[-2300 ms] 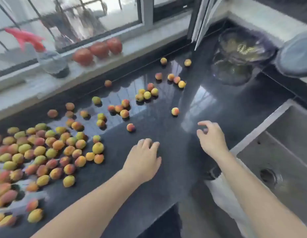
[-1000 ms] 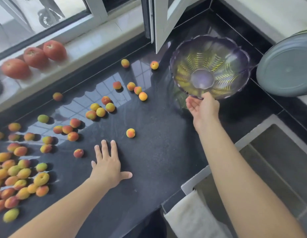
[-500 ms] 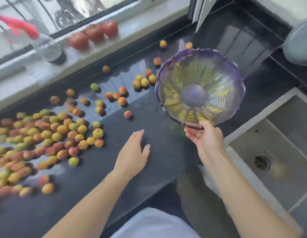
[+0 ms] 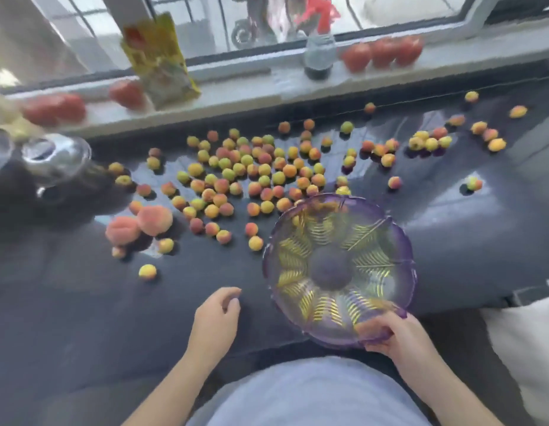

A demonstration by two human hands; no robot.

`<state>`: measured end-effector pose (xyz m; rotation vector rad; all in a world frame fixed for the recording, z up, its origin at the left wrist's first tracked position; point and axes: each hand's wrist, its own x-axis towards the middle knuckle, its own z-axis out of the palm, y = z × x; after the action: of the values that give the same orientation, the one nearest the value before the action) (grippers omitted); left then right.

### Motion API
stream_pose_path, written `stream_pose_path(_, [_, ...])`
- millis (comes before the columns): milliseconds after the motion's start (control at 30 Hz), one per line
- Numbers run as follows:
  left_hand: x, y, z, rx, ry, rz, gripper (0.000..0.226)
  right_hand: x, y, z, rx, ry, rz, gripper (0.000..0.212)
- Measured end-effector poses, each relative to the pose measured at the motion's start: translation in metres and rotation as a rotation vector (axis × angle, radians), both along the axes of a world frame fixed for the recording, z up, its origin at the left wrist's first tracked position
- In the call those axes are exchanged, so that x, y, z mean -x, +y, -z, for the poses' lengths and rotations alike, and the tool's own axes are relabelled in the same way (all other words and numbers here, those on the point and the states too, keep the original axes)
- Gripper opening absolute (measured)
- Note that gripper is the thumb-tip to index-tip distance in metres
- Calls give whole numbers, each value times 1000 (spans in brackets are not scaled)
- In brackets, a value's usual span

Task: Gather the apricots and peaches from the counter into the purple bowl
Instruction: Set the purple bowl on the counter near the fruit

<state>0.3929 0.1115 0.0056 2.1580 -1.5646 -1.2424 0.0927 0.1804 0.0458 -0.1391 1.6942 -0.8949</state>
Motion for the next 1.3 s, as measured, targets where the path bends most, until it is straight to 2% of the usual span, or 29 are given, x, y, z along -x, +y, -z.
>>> stream_pose_path(133, [0, 14, 6, -19, 104, -169, 22, -4, 0, 7, -14, 10, -166, 33])
stream_pose_path(267, [18, 20, -8, -193, 532, -450, 43, -11, -6, 13, -26, -38, -231, 28])
stream_pose_path(333, [26, 23, -13, -266, 648, -478, 41, -18, -6, 18, -44, -51, -250, 28])
stream_pose_path(400, [34, 28, -15, -274, 660, -447, 27, -22, -3, 23, -55, -64, -237, 29])
stream_pose_path(467, [36, 31, -11, -251, 629, -389, 20, -21, 1, 28, -70, -58, -224, 28])
stream_pose_path(667, [39, 29, -9, -208, 594, -282, 27, -17, 1, 30, -75, -52, -212, 29])
stream_pose_path(800, [36, 24, -9, -207, 568, -253, 23, -12, -2, 24, -112, -14, -302, 21])
stream_pose_path(867, [31, 24, -10, -201, 540, -214, 26, -4, -2, 18, -88, 175, -302, 23])
stream_pose_path(967, [18, 20, -12, -180, 495, -184, 32, 2, -12, -4, 54, 736, -288, 14])
stream_pose_path(1033, [5, 13, -14, -145, 466, -226, 38, -4, -30, -19, 192, 918, -332, 5])
stream_pose_path(1133, [-31, -6, -17, -23, 381, -329, 32, -28, -69, -18, 359, 927, -579, 10])
stream_pose_path(1200, [-65, -27, -21, 93, 219, -340, 29, -50, -93, -10, 419, 910, -754, 10])
stream_pose_path(1300, [-124, -76, -28, 271, -97, -334, 39, -79, -119, 2, 454, 907, -917, 10])
